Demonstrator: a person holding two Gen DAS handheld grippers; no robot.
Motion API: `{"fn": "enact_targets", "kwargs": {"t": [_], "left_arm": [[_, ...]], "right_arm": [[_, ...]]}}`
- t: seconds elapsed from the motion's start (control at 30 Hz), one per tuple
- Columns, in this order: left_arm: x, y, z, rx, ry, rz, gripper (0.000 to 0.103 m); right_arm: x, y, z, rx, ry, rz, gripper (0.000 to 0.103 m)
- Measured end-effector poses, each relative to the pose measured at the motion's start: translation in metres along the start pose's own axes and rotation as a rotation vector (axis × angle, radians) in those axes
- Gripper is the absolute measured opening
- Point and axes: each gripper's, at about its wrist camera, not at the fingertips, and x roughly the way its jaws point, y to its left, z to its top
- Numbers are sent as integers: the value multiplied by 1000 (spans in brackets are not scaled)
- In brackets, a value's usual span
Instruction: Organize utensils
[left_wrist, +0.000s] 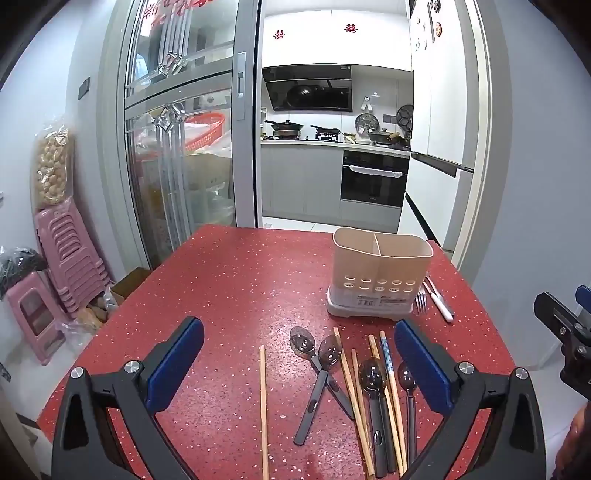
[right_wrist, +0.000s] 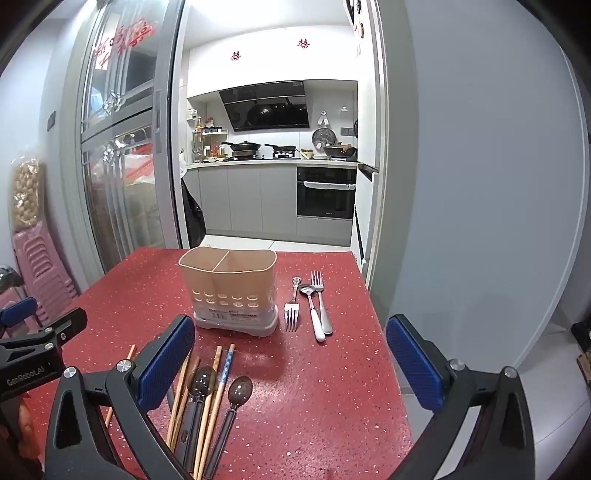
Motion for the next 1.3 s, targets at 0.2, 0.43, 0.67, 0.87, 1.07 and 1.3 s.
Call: {"fn": "enact_targets", "kwargs": {"t": [0.2, 0.43, 0.67, 0.87, 1.07, 1.3], "left_arm": [[2, 0, 2, 18, -3, 7, 103], [1, -6, 4, 22, -11, 4, 103], [3, -1, 2, 13, -11, 4, 103], [3, -1, 3, 15, -9, 3, 103], [3, -1, 3, 15, -10, 3, 103], [4, -2, 5, 19, -6, 2, 103]], "right_arm": [[-3, 3, 2, -9, -1, 0, 103], [-6, 4, 5, -11, 5, 4, 103], [-4, 5, 6, -14, 5, 2, 103], [-3, 4, 5, -15, 2, 4, 103], [-4, 5, 4, -15, 2, 3, 103], [-4, 4, 4, -11, 4, 2, 103]]}}
